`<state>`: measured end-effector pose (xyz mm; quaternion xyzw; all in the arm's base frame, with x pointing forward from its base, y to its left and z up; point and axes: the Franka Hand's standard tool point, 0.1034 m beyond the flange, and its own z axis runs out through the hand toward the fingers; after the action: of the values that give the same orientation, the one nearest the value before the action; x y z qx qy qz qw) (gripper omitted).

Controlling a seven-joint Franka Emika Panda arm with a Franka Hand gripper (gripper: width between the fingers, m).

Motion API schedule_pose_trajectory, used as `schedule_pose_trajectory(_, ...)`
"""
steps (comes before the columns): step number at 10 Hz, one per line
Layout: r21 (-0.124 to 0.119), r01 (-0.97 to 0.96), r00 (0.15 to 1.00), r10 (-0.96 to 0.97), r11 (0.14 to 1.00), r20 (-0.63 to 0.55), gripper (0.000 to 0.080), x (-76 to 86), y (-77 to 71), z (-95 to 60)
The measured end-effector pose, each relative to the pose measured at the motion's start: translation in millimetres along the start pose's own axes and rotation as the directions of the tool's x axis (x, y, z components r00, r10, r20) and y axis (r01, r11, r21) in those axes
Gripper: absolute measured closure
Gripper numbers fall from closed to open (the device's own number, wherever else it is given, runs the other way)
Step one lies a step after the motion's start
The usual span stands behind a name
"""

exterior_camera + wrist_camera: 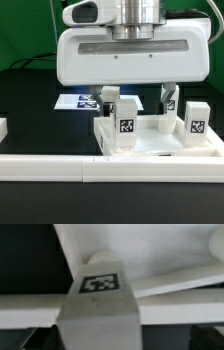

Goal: Assemble square table

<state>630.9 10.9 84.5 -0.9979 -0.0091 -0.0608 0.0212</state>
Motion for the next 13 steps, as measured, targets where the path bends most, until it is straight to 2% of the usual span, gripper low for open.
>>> schedule_pose_trajectory(1, 0.0, 0.097, 0.995, -0.097, 0.995, 0.002, 0.015, -0.9, 8.7, 1.8)
schedule_pose_trajectory(2, 0.0, 0.024, 1.0, -0.024, 1.0, 0.003, 0.015, -1.0, 9.7, 1.9)
schedule_pose_trajectory(3, -0.001, 0.035, 0.999, -0.035, 0.999, 0.003, 0.0267, -1.1, 9.0, 2.1)
schedule_pose_trajectory(4, -0.001, 0.006, 1.0, -0.006, 1.0, 0.003, 0.0418, -1.2, 9.3, 2.2)
schedule_pose_trajectory(5, 0.0, -0.073, 0.997, 0.073, 0.997, 0.003, 0.051, -1.1, 9.5, 2.2)
schedule_pose_trajectory(8, -0.003, -0.289, 0.957, 0.289, 0.957, 0.002, 0.051, -1.5, 13.0, 2.4)
schedule_pose_trajectory(10, -0.012, -0.591, 0.807, 0.591, 0.807, 0.003, 0.051, -3.4, 17.1, 3.1)
schedule_pose_trajectory(11, -0.024, -0.748, 0.664, 0.748, 0.664, 0.0, 0.051, -5.1, 19.0, 3.3)
schedule_pose_trajectory(13, -0.03, -0.893, 0.449, 0.894, 0.449, 0.004, 0.0508, -8.0, 20.3, 3.3)
